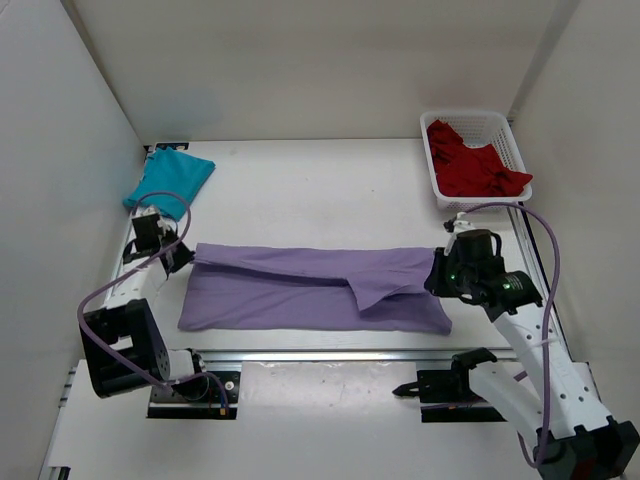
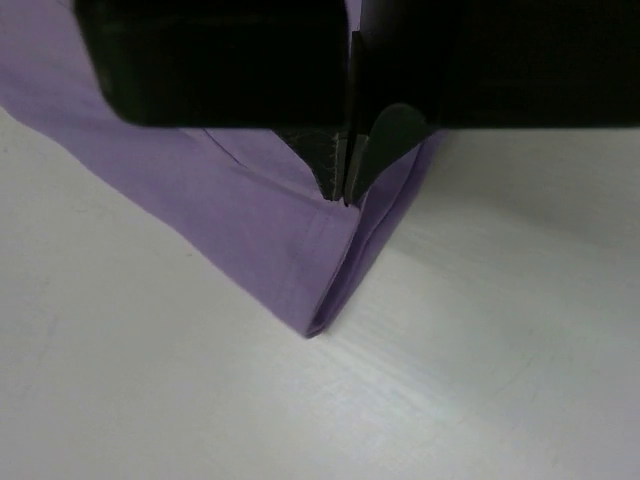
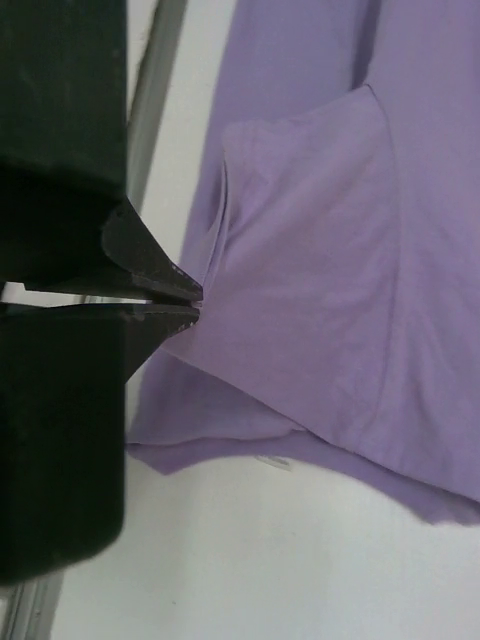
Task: Fold and stack the t-shirts
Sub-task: Fold the other side of the tshirt into a rectangle
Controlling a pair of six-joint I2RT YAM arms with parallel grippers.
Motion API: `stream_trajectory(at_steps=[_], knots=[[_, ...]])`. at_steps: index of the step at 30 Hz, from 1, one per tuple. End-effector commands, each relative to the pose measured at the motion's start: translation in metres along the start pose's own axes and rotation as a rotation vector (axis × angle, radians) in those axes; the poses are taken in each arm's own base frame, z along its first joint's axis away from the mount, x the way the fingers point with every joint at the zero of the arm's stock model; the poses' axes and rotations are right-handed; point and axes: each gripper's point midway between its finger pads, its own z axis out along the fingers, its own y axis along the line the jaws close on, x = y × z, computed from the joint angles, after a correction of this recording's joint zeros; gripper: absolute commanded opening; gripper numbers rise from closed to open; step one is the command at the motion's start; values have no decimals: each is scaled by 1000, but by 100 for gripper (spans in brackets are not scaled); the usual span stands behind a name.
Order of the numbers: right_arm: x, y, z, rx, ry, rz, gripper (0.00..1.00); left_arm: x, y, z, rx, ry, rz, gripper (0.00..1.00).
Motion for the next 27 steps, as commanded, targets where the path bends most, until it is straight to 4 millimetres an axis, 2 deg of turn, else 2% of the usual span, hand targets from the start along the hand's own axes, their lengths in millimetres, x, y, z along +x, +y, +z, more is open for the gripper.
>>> stream_trajectory(at_steps=[1,3,4,6,8,10,11,12,13,14,15,16,17,18,19,20,21,22,24,25,27], knots=[[2,3,-8,32,45,-8,0,10,6,-7,32,25,-100,14],[10,1,-7,53,84,-4,0,9,6,-10,46,16,-131,32],[7,3,-10,56,74,-16,4,8,4,-10,61,14,-149,37],[7,-6,-14,114,77,-20,26,0,0,-16,87,-18,-184,69],[5,-12,-20,123,56,-23,33,-4,-8,-21,136,-33,-238,70],[2,-15,-24,121,39,-36,31,-17,-24,-31,216,-87,-256,60],[-1,-15,-26,127,39,-41,26,-15,-35,-34,244,-88,-251,59],[1,-10,-26,103,51,-53,17,-18,-51,-41,294,-103,-225,57],[1,4,-28,54,53,-88,14,-15,-65,-44,332,-104,-205,56],[3,16,-23,7,69,-88,4,-18,-77,-52,368,-131,-185,57],[3,35,-20,-59,56,-131,0,-15,-95,-62,423,-140,-150,56],[15,53,-15,-106,87,-175,0,-12,-104,-66,442,-154,-127,59],[25,75,-5,-160,96,-211,0,1,-122,-72,477,-147,-78,60],[17,86,2,-168,39,-235,0,22,-145,-82,534,-116,-12,60],[26,108,12,-222,34,-272,0,39,-167,-94,588,-120,58,61],[40,116,23,-233,68,-309,0,51,-168,-93,582,-122,82,61],[37,126,35,-241,52,-301,4,79,-175,-99,613,-76,130,59],[43,134,43,-266,63,-299,11,84,-187,-109,668,-95,136,58],[51,141,64,-244,102,-323,19,116,-180,-107,693,-33,150,55],[52,143,70,-229,86,-338,23,119,-185,-114,742,-31,135,55],[69,141,88,-208,146,-373,24,144,-172,-109,768,20,113,54]])
